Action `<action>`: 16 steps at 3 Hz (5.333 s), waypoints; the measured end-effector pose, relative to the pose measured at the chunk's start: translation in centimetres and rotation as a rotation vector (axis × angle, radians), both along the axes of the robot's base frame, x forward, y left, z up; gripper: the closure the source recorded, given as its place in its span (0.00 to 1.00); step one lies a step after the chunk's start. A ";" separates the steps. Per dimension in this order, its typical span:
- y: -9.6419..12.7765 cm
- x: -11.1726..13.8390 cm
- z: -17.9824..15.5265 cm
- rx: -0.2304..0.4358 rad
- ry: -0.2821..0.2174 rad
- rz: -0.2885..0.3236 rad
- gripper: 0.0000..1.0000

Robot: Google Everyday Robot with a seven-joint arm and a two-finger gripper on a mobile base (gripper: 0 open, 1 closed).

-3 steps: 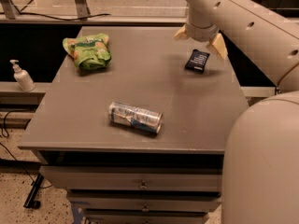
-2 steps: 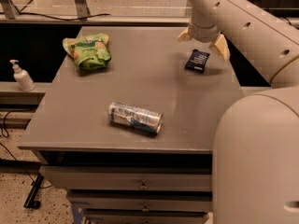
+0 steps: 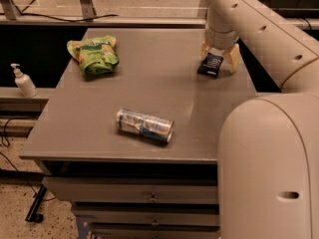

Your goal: Move rxbar blueberry near redbull can

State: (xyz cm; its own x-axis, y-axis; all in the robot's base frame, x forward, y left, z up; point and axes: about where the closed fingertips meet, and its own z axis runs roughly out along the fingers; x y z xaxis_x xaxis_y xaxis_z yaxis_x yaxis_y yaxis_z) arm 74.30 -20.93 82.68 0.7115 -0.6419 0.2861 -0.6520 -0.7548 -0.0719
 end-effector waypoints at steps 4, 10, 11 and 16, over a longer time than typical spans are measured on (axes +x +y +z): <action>2.7 -3.1 2.0 0.064 0.065 -0.015 1.00; 4.2 -18.1 3.1 0.235 0.019 -0.136 1.00; 5.8 -20.3 3.1 0.237 0.020 -0.134 1.00; 9.0 -23.3 -0.3 0.214 0.047 -0.137 0.60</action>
Offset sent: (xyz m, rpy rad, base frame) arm -0.0242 0.0215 0.0065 0.0381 0.0878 0.0186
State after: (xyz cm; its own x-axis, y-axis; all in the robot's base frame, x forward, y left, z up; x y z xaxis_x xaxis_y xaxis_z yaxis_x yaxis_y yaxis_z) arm 50.99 -11.91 82.42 0.6232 -0.7753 0.1023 -0.7533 -0.6303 -0.1878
